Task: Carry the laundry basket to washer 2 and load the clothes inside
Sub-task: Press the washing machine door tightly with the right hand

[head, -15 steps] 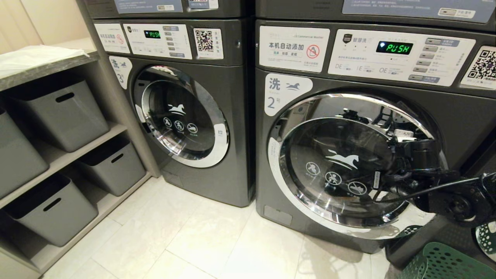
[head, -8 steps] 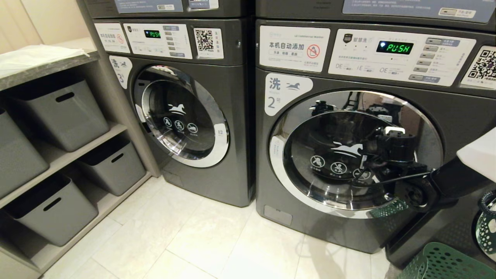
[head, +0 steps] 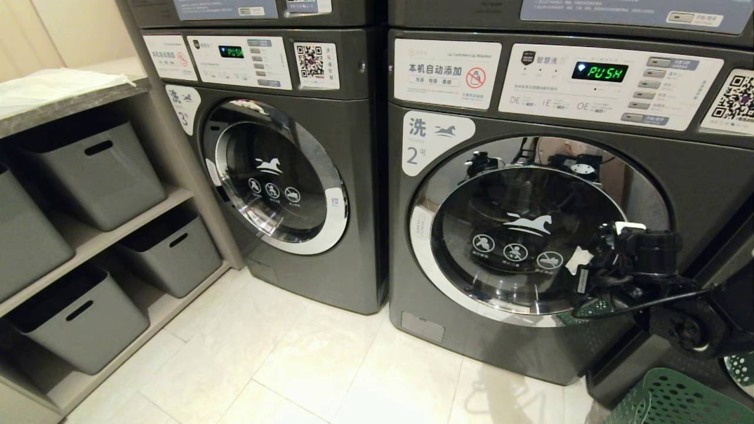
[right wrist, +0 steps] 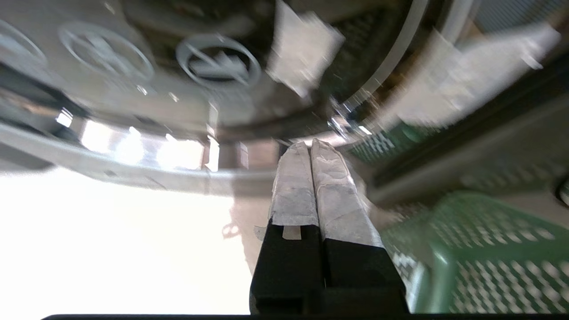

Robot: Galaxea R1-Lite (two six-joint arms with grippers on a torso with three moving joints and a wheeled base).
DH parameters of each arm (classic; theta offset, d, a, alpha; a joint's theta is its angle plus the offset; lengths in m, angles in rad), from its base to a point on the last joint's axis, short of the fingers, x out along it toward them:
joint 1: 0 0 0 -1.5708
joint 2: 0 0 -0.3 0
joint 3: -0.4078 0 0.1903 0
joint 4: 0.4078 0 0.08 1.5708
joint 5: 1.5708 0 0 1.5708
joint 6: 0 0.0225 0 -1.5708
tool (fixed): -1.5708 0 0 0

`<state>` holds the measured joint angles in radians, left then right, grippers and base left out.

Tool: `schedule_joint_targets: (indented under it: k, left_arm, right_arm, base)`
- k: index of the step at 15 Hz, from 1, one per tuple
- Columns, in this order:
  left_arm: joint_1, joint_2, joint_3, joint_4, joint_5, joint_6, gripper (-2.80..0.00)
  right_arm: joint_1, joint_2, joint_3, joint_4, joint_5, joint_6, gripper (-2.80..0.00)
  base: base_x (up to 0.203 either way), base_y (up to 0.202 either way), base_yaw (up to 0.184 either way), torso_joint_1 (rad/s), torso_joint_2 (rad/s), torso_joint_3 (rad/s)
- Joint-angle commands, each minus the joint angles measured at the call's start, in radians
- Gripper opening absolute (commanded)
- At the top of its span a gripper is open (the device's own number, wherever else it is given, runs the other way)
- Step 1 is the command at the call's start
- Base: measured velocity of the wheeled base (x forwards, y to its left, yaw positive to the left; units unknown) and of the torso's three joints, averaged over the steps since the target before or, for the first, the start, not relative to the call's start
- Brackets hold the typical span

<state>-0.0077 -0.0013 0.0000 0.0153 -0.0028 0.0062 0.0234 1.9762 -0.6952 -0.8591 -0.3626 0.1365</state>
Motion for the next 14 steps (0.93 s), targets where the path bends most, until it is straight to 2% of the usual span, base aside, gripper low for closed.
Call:
schedule_joint_targets:
  k: [1, 3, 5, 8, 11, 14]
  left_arm:
    - [0.000, -0.002, 0.000, 0.000, 0.000, 0.000, -2.80]
    - [0.000, -0.002, 0.000, 0.000, 0.000, 0.000, -2.80]
    - [0.000, -0.002, 0.000, 0.000, 0.000, 0.000, -2.80]
    - [0.000, -0.002, 0.000, 0.000, 0.000, 0.000, -2.80]
    - [0.000, -0.002, 0.000, 0.000, 0.000, 0.000, -2.80]
    - [0.000, -0.002, 0.000, 0.000, 0.000, 0.000, -2.80]
  right_arm:
    - [-0.042, -0.075, 0.096, -0.005, -0.001, -0.009, -2.80]
    - [-0.098, -0.081, 0.203, -0.009, 0.001, -0.039, -2.80]
    - [-0.122, -0.029, 0.233, -0.072, -0.001, -0.041, -2.80]
    - [-0.150, 0.091, 0.173, -0.247, -0.005, -0.044, -2.80]
    - [-0.175, 0.182, 0.094, -0.320, -0.055, -0.052, -2.80]
    - [-0.205, 0.247, 0.039, -0.348, -0.061, -0.095, -2.80]
  base:
    - [0.000, 0.000, 0.000, 0.000, 0.00, 0.000]
    - [0.000, 0.000, 0.000, 0.000, 0.00, 0.000]
    - [0.000, 0.000, 0.000, 0.000, 0.00, 0.000]
    - [0.000, 0.000, 0.000, 0.000, 0.00, 0.000]
    - [0.000, 0.000, 0.000, 0.000, 0.00, 0.000]
    - [0.000, 0.000, 0.000, 0.000, 0.00, 0.000]
